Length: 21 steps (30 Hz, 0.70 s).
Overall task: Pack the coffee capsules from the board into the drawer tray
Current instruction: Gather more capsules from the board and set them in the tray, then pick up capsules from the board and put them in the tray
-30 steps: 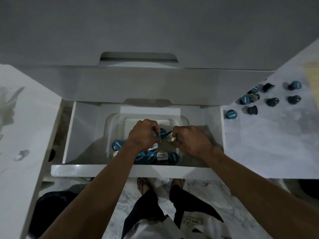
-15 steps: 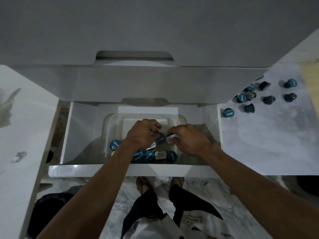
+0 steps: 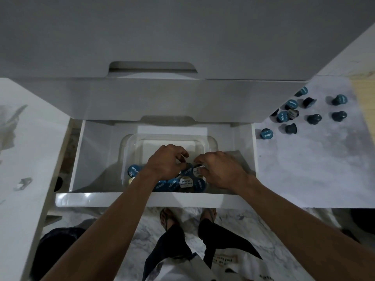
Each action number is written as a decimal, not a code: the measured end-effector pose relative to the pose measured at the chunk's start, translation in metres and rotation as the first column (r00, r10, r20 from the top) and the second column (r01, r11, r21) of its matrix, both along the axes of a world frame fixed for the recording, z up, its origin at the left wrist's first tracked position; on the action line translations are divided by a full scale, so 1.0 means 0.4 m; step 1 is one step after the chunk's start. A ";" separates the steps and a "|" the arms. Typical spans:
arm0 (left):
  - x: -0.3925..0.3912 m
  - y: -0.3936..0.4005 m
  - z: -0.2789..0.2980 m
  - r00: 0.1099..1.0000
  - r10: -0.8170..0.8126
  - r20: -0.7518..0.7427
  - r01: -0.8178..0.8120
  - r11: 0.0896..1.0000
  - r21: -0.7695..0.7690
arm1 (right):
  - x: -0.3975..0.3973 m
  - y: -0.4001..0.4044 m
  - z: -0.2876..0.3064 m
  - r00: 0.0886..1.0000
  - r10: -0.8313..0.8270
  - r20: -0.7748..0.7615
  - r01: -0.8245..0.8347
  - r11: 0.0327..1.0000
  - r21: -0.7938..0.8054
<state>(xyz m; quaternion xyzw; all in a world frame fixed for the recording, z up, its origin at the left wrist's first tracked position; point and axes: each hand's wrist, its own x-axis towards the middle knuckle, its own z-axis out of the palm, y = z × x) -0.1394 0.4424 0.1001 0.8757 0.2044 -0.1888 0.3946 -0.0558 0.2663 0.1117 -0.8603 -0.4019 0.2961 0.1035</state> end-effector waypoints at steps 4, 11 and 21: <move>-0.012 0.002 0.023 0.994 0.088 0.062 -0.089 0.996 0.027 | 0.013 -0.009 0.013 0.992 -0.107 -0.061 0.115 0.985 0.132; -0.067 -0.024 0.090 0.949 0.255 0.183 -0.272 0.959 0.075 | 0.032 -0.035 0.039 0.908 -0.275 -0.316 0.381 0.858 0.346; -0.098 -0.143 0.229 0.896 0.284 0.343 -0.302 0.953 0.001 | -0.019 -0.166 0.161 0.816 -0.435 -0.380 0.577 0.653 0.491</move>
